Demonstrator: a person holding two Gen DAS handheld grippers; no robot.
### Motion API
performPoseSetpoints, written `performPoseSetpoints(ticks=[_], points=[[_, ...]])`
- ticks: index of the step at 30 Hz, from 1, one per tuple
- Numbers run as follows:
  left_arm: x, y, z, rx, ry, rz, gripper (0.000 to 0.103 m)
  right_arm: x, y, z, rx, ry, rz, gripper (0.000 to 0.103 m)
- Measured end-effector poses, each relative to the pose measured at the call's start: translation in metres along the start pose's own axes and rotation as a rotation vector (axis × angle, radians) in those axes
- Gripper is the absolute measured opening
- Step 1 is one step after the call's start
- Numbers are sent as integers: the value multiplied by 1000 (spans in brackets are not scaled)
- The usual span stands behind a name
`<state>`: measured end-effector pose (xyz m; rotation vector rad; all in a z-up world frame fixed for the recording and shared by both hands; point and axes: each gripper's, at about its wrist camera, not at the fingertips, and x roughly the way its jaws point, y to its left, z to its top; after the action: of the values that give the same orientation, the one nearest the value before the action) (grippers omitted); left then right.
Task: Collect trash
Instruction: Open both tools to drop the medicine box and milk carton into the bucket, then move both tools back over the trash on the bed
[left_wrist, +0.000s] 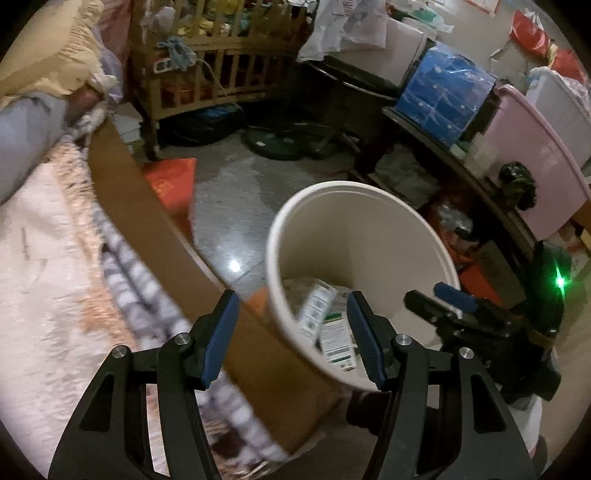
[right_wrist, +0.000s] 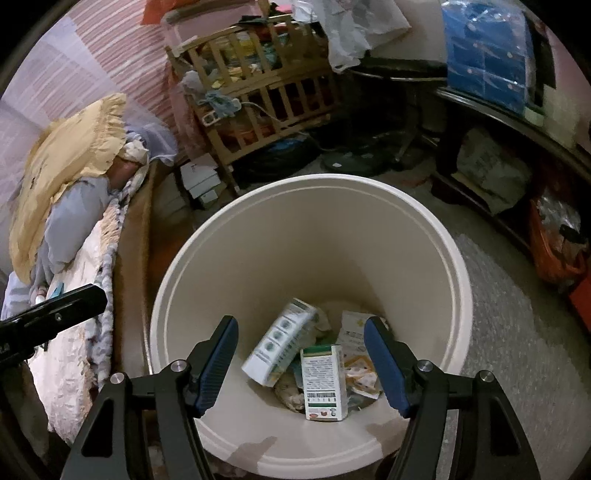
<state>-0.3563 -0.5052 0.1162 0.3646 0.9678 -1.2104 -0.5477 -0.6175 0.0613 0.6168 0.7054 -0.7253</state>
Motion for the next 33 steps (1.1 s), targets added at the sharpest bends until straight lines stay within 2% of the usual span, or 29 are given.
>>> performPoseSetpoints(ticks=[5,10,16,25,33], points=[[-22,23,-8,-3,-35,78,60,-2,18,0,-52,-18,6,68],[-44,52,-16,-20,-59,145,60,-4,54,-1,-123,-14,35,69],[-72,100,-31,-56,-82,250,60,-1,115,-2,-200,10,137,73],[-113,192,-69,-179,-75,375,60,27,223,-17,-342,100,294,74],[-147,297,-115,-361,-62,501,60,52,300,-34,-464,165,351,74]])
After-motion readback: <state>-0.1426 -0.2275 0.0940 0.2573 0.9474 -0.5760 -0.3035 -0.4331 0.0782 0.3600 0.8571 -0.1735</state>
